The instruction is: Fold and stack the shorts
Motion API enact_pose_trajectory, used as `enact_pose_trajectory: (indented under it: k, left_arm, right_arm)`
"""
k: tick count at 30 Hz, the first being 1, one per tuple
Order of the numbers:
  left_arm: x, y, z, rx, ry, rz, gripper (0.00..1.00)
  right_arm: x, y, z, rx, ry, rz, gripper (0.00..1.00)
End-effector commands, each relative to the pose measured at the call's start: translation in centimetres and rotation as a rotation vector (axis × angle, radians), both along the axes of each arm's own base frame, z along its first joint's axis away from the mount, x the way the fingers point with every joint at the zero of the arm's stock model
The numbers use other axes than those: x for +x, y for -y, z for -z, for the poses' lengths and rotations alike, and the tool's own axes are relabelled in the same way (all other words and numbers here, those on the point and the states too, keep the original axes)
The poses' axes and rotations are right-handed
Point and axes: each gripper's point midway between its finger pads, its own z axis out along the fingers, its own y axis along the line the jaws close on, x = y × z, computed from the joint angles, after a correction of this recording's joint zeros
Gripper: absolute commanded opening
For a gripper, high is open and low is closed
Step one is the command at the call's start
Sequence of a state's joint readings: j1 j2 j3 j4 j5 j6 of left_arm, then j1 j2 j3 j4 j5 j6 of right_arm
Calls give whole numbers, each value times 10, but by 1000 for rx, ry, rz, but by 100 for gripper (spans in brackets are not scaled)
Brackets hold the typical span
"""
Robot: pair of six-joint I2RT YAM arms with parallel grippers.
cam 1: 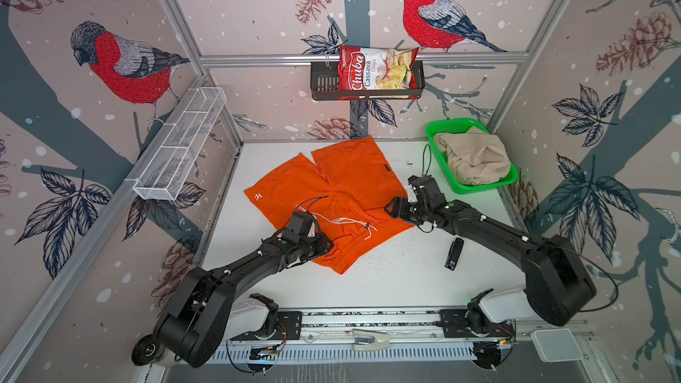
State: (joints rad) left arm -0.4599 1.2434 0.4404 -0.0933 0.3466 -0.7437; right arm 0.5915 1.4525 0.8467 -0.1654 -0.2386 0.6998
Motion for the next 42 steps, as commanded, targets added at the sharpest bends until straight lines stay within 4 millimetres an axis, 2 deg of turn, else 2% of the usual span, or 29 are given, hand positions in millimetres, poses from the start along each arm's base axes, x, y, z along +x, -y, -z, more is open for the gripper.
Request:
enact_pose_trajectory:
  k: [1,5,11,14,17,22,28,31,34,37,39,42]
  left_arm:
    - [-3,3,2,3,12,54,40]
    - [-13,0,11,11,-17,67,40]
    - [-26,-2,16,10,-40,70,39]
    - [-29,0,16,6,-43,71,39]
    - [-33,6,18,2,-49,88,39]
    - [-41,31,19,-13,-49,181,39]
    - [-36,75,10,-14,-6,303,39]
    - [-27,92,-5,-3,47,337,41]
    - [-17,93,-22,-8,106,307,43]
    - [-6,88,-36,-15,152,236,43]
    - [3,82,-38,-13,163,190,43]
    - [16,73,-33,-21,146,141,43]
  right_arm:
    - [8,-16,4,75,-16,38,72]
    - [14,-14,29,51,-50,54,70]
    - [27,14,77,-47,-123,113,69]
    - [36,24,87,-74,-128,129,69]
    - [52,27,89,-86,-113,130,68]
    - [98,17,88,-101,-75,95,67]
    - [150,-9,57,-78,27,27,68]
    - [163,-11,34,-100,77,6,70]
    - [154,0,8,-113,114,9,71]
    - [123,12,-15,-86,126,24,71]
    - [90,8,-26,-25,116,27,71]
    - [35,-21,-34,63,110,-15,70]
